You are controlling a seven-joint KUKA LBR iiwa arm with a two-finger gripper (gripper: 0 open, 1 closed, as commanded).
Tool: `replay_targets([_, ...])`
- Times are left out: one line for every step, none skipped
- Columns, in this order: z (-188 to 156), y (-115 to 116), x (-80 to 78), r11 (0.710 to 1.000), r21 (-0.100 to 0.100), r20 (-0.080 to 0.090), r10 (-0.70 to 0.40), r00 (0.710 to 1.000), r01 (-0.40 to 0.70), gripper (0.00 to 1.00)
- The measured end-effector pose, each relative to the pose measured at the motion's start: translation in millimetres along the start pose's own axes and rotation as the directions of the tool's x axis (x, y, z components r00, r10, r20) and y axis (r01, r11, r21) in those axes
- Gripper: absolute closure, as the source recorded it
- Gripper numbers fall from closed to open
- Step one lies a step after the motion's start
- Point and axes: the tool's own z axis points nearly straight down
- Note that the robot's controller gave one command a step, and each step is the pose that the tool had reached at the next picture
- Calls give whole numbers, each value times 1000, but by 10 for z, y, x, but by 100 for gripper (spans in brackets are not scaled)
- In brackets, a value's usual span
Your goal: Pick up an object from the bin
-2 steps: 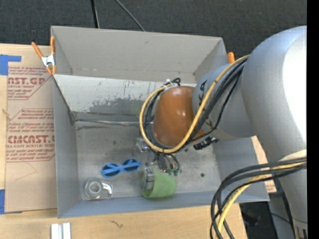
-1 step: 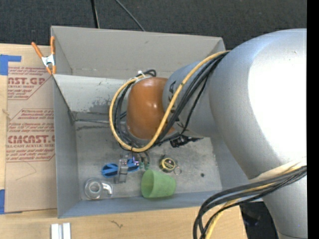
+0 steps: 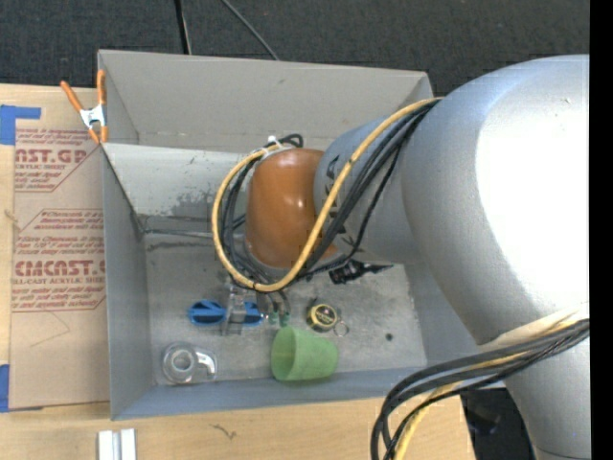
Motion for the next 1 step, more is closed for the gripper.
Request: replay_targets([-1411, 67, -26, 943, 1, 7, -333, 943, 333, 100])
